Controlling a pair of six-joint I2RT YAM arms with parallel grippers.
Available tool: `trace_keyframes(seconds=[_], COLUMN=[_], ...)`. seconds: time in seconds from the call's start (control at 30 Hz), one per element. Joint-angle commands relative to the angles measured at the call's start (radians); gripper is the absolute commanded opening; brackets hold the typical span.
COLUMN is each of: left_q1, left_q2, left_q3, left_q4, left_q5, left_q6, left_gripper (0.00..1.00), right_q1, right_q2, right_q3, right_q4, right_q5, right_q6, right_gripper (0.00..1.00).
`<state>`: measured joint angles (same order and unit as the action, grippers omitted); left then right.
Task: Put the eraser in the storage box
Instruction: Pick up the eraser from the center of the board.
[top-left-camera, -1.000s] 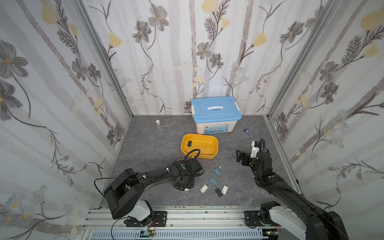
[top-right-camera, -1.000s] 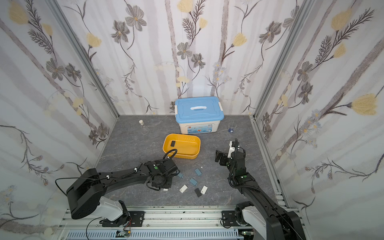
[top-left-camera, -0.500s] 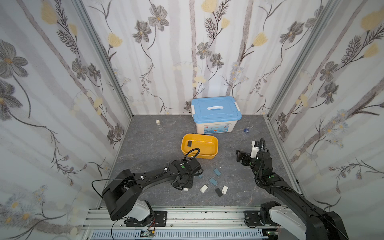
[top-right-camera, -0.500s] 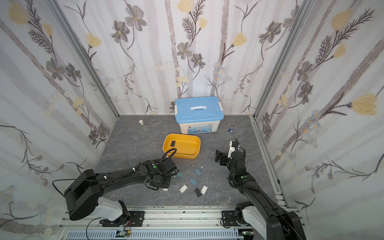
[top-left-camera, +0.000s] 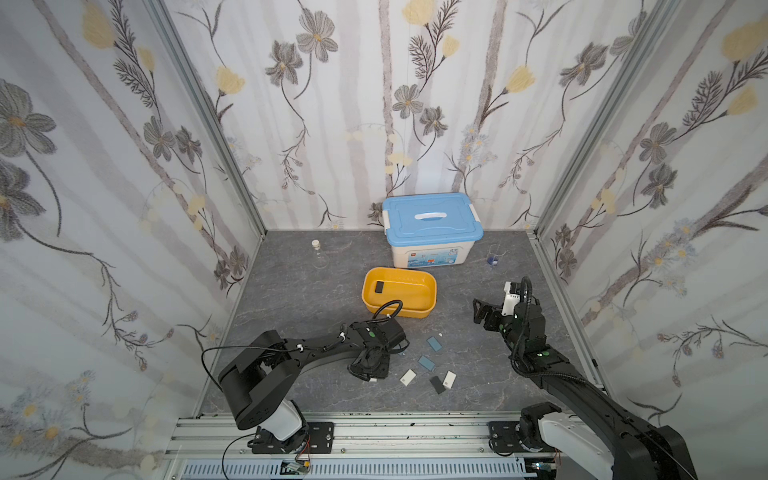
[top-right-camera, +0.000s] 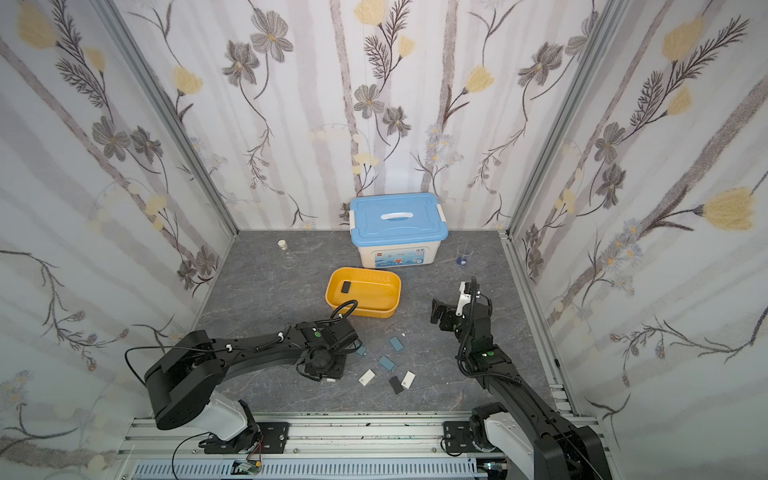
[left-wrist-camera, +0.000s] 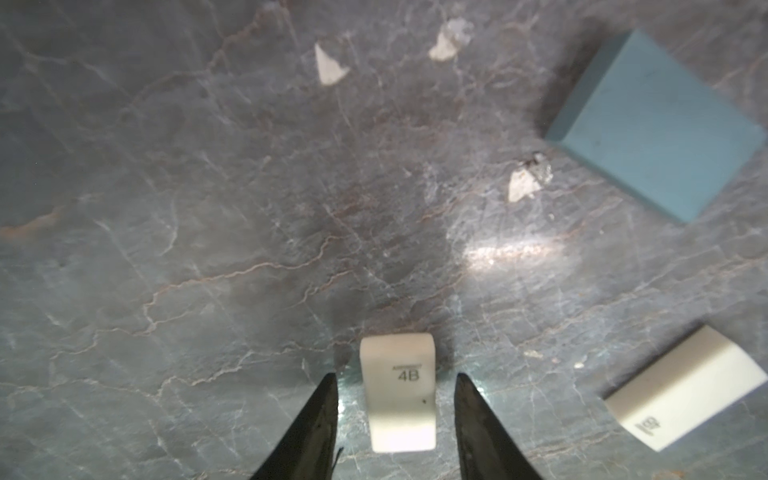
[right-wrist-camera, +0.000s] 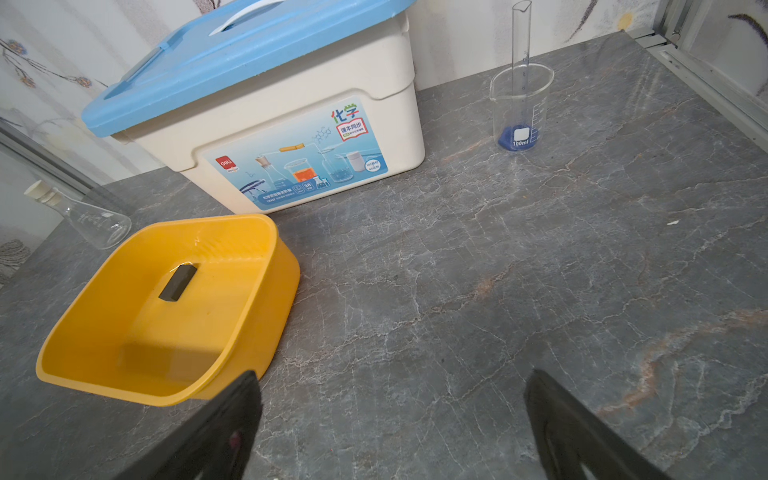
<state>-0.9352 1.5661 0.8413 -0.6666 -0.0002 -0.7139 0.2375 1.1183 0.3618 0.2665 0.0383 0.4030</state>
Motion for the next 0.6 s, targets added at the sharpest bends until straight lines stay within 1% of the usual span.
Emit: trace_keyframes(seconds=[0.0, 0.23, 0.3, 0.47, 0.57], left_q1=[-0.003, -0.004, -0.004, -0.004, 0.004], left_q2=[0.017, 0.028, 0.027, 0.01, -0.008], left_q3=[0.003, 0.006, 0.01, 0.012, 0.035], left_q4=[0.005, 0.002, -0.005, -0.016, -0.061], left_q5=[-0.001, -0.004, -0.009, -0.031, -0.066], left_q6=[0.003, 0.004, 0.007, 0.014, 0.035], left_gripper=[0.46, 0.33, 0.28, 0.23, 0.23], right_q1=[0.001, 0.001, 0.001, 0.0, 0.0], right_q2=[0.006, 0.018, 0.018, 0.021, 0.02], right_q3=[0.002, 0.002, 0.002, 0.003, 0.005], right_q4=[0.034, 0.042, 0.043, 0.045, 0.043], right_q5=[0.017, 0.011, 0.011, 0.01, 0.009], right_q6=[0.013, 0.016, 0.016, 0.016, 0.015], right_gripper=[1.0, 1.0, 1.0, 1.0, 1.0])
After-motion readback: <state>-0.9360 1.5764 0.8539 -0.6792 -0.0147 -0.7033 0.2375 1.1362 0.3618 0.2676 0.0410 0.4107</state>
